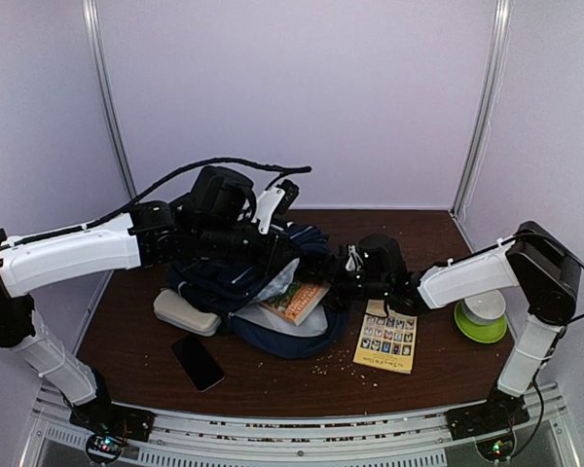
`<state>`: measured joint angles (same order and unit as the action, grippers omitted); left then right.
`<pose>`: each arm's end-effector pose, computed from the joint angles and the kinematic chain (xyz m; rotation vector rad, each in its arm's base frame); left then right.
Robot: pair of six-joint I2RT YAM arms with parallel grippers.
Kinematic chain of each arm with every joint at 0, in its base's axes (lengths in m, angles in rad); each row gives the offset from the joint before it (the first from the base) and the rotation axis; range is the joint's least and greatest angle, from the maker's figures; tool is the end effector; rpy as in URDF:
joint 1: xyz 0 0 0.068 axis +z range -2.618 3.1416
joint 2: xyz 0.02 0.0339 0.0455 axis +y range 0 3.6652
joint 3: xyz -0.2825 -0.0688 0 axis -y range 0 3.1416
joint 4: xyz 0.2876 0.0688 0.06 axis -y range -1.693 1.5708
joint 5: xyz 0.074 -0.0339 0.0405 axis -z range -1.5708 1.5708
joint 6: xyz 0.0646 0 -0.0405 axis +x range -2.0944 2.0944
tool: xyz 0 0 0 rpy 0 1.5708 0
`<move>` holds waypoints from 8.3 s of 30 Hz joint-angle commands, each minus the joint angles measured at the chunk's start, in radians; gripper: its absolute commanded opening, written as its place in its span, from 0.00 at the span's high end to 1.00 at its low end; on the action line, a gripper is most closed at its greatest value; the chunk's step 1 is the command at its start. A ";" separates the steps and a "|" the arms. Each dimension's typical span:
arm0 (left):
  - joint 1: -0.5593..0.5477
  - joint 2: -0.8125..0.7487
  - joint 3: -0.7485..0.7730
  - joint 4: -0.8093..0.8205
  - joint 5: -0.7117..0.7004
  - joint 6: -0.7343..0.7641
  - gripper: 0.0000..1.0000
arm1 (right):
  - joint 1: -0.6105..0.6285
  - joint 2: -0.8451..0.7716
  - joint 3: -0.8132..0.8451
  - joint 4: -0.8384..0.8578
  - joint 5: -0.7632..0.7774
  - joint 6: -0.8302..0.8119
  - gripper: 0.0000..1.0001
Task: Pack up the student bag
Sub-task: Place the book in the student bag, then pick up the book from the center of the board.
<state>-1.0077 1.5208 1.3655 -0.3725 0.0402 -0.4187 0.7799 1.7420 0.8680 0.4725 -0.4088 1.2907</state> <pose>0.2215 -0.3557 0.3407 0.6717 2.1257 -0.8718 0.2815 0.3146 0.1577 0.2844 2.3775 1.6012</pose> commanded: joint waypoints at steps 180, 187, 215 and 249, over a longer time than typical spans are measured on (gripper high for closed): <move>0.125 0.006 -0.099 0.685 0.505 -0.568 0.10 | -0.035 -0.999 -0.082 -0.467 0.059 -0.529 1.00; 0.126 0.059 -0.064 0.773 0.587 -0.620 0.33 | -0.025 -0.984 -0.090 -0.457 0.062 -0.534 1.00; -0.045 -0.160 0.011 0.116 -0.352 0.675 1.00 | 0.009 -0.961 0.018 -0.473 0.085 -0.352 0.12; -0.317 0.217 -0.403 1.760 -0.774 2.203 1.00 | 0.009 -0.664 -0.009 -0.261 -0.021 -0.030 0.16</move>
<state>-1.3094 1.7458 0.9447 1.2671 -0.7502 1.7435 0.7860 1.0481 0.8440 0.0963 -0.4194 1.2160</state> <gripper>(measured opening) 0.048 0.843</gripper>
